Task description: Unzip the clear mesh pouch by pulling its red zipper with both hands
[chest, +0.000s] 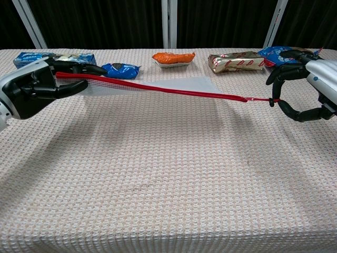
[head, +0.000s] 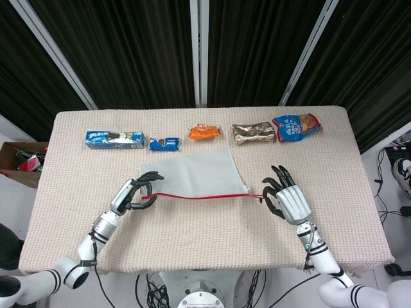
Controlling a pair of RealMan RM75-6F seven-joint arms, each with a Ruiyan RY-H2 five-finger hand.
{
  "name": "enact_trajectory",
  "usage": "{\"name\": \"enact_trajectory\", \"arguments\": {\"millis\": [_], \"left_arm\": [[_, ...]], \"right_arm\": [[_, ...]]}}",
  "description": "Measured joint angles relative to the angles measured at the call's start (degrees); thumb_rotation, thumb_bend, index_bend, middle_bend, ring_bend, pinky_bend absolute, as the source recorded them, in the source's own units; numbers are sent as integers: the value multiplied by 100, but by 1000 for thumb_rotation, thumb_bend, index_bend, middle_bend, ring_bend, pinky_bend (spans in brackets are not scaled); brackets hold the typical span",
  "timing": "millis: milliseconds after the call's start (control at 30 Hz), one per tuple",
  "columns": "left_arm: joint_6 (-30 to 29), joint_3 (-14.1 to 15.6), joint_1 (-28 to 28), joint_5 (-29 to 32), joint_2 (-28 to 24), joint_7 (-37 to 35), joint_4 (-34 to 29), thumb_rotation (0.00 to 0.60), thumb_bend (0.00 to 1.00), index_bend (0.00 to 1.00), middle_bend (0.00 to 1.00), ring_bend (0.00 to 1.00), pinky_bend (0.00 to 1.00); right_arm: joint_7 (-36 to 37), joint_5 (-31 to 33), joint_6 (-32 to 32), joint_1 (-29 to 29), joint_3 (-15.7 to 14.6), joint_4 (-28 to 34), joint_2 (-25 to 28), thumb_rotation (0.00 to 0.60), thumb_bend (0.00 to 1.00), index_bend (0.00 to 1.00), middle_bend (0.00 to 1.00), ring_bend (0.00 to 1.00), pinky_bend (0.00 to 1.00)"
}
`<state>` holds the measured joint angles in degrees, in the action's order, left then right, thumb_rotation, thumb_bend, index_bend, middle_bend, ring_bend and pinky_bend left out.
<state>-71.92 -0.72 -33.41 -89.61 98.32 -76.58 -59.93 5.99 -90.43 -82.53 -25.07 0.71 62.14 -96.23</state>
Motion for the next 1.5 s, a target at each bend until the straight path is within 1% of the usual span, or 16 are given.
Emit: {"name": "enact_trajectory", "arguments": {"millis": [300, 367, 400, 433, 467, 533, 567, 633, 700, 800, 933, 1033, 1067, 1200, 1333, 1500], "left_arm": [[59, -23, 14, -2, 42, 134, 65, 600, 468, 666, 269, 123, 169], [69, -27, 17, 3, 42, 275, 85, 600, 468, 595, 258, 122, 169], [77, -28, 19, 6, 40, 372, 97, 600, 451, 522, 242, 122, 169], [87, -26, 20, 8, 35, 495, 108, 600, 434, 469, 230, 122, 168], [103, -22, 23, 12, 25, 701, 120, 600, 410, 410, 215, 122, 168], [128, -16, 30, 24, -2, 1101, 126, 600, 356, 332, 190, 121, 167], [146, -16, 39, 39, -28, 1424, 118, 600, 333, 311, 182, 122, 166], [171, -23, 58, 81, -80, 1985, 84, 600, 304, 285, 173, 121, 165], [200, -39, 93, 156, -174, 2721, -4, 600, 277, 262, 168, 121, 163], [229, -63, 177, 303, -413, 3831, -261, 600, 246, 254, 166, 121, 162], [226, -104, 363, 598, -900, 5192, -751, 600, 221, 254, 166, 122, 162], [161, -160, 609, 966, -1411, 6028, -1160, 600, 211, 254, 166, 122, 162], [108, -186, 742, 1149, -1621, 6285, -1289, 600, 210, 255, 167, 122, 162], [-143, -245, 1228, 1629, -2093, 6844, -1496, 600, 196, 256, 167, 122, 162], [-430, -244, 1636, 1859, -2321, 7076, -1579, 600, 137, 255, 167, 122, 162], [-948, -186, 2101, 1852, -2480, 7164, -1800, 600, 116, 256, 167, 122, 161]], "right_arm": [[61, -120, 6, 15, 45, 15, -44, 600, 611, 999, 288, 0, 0], [43, -135, 53, 15, 28, 25, -49, 600, 591, 976, 287, 0, 0], [32, -139, 85, 16, 13, 36, -45, 600, 570, 950, 284, 0, 0], [10, -140, 145, 16, -10, 61, -30, 600, 537, 897, 274, 0, 0], [-15, -137, 203, 16, -29, 93, -13, 600, 491, 800, 252, 0, 0], [-104, -117, 373, 11, -73, 225, 48, 600, 400, 566, 190, 0, 0], [-146, -103, 453, 6, -90, 306, 82, 600, 330, 373, 138, 0, 0], [-246, -53, 652, -10, -124, 548, 185, 600, 244, 139, 78, 0, 0], [-339, 12, 829, -27, -143, 813, 308, 600, 189, 15, 30, 0, 0], [-527, 158, 1099, -58, -148, 1336, 610, 600, 176, 0, 1, 0, 0], [-633, 382, 1372, -84, -111, 2029, 1251, 600, 176, 0, 4, 0, 0], [-553, 542, 1390, -36, -27, 2351, 1745, 600, 177, 21, 101, 0, 0], [-530, 592, 1338, 3, 9, 2408, 1866, 600, 188, 58, 155, 0, 1], [-461, 780, 892, 266, 166, 2531, 2144, 600, 245, 187, 204, 0, 11], [-385, 951, 362, 674, 259, 2675, 2630, 600, 247, 192, 174, 0, 11], [-76, 966, 73, 1143, 178, 3003, 3252, 600, 264, 149, 129, 0, 9]]}}
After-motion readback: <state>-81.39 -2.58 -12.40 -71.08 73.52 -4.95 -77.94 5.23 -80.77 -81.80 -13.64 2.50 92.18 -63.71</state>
